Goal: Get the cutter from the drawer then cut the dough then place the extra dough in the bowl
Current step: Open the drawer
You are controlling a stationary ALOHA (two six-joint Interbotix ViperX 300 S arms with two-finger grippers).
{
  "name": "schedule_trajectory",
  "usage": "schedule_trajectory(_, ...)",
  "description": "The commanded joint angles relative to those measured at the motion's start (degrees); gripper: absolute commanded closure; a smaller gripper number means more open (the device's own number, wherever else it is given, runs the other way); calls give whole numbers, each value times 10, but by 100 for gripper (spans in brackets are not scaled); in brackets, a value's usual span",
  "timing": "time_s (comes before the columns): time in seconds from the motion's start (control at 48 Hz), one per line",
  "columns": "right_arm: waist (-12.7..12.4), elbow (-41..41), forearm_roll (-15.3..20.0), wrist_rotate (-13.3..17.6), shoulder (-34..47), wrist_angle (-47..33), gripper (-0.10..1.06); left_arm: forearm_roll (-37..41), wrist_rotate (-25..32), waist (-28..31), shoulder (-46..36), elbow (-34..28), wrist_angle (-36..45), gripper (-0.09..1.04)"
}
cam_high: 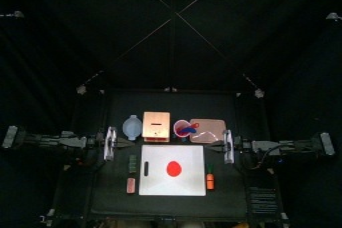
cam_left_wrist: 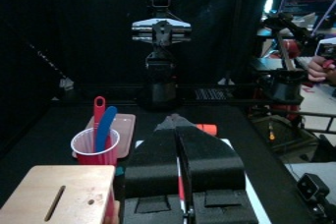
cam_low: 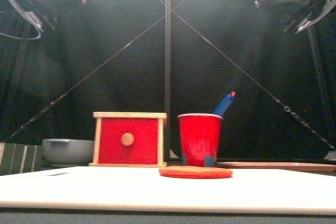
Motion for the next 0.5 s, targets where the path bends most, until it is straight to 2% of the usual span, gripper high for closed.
schedule_trajectory(0.021, -11, -4, -7, -7, 24, -8, 98, 6, 2, 25, 42, -12, -26, 85)
schedule_trajectory(0.125, -32, -30, -32, -7, 83, -34, 98, -1, -4, 26, 96, -10, -83, 84)
schedule_trajectory(0.25, -66, -104, -83, -7, 204, -85, 98, -68, -6, 21, 189, -6, -205, 84)
schedule_trajectory(0.375, -118, -192, -134, -7, 349, -134, 98, -171, -6, 14, 275, 4, -301, 84)
schedule_trajectory(0.5, -165, -272, -149, -7, 489, -164, 98, -224, -8, -22, 323, 4, -320, 84)
